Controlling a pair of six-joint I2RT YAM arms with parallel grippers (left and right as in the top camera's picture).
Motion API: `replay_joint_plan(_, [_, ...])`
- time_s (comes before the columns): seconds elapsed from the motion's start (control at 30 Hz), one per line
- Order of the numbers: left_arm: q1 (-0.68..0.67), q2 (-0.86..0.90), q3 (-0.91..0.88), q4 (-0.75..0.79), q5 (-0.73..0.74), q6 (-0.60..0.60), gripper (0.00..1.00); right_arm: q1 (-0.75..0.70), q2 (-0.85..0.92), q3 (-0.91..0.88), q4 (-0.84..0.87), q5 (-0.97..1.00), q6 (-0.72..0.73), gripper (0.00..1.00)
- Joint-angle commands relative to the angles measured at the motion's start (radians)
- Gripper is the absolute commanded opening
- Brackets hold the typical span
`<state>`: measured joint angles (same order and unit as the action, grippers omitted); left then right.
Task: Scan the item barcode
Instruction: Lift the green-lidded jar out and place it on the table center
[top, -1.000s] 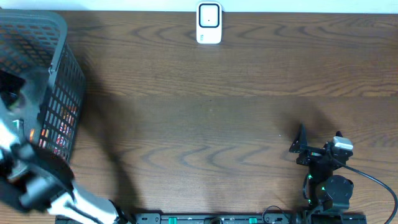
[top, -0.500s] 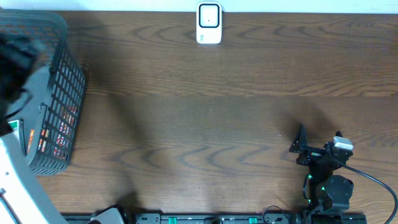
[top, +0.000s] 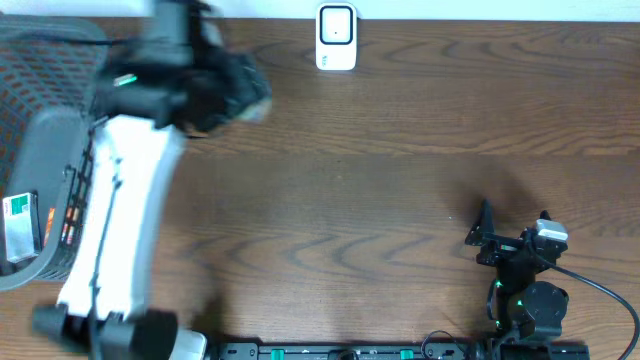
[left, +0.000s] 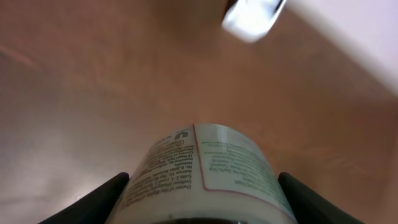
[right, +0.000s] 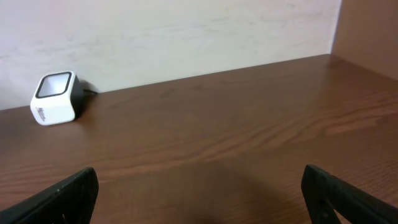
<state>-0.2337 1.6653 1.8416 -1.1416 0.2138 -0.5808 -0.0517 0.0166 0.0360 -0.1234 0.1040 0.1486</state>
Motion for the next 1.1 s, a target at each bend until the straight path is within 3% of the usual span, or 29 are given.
replay_joint_plan(0.0, [-0.109,0.085,-0.002,-0.045,-0.154,0.038,0.7,-0.001,-0.009,-0.004,-0.001,-0.004,-0.008,0.99])
replay_joint_plan(0.23, [-0.265,0.231,-0.059,-0.017,-0.235,0.037,0.7,-0.001,-0.009,-0.004,-0.001,-0.004,-0.008,0.99])
replay_joint_plan(0.37, [-0.326,0.278,-0.154,0.119,-0.283,0.047,0.7,-0.001,-0.009,-0.004,-0.001,-0.004,-0.008,0.99])
replay_joint_plan(0.53, [-0.367,0.293,-0.316,0.337,-0.262,0.142,0.7,-0.001,-0.009,-0.004,0.0,-0.004,-0.008,0.99])
replay_joint_plan(0.67, [-0.383,0.293,-0.431,0.453,-0.171,0.312,0.71,-0.001,-0.009,-0.004,-0.001,-0.004,-0.008,0.99])
replay_joint_plan(0.8, [-0.383,0.293,-0.498,0.491,-0.016,0.591,0.71,-0.001,-0.009,-0.004,0.0,-0.004,-0.008,0.99])
replay_joint_plan(0.87, [-0.383,0.293,-0.511,0.472,0.092,0.755,0.71,-0.001,-0.009,-0.004,0.0,-0.004,-0.008,0.99])
replay_joint_plan(1.07, [-0.38,0.293,-0.512,0.382,0.113,0.967,0.79,-0.001,-0.009,-0.004,-0.001,-0.004,-0.008,0.99])
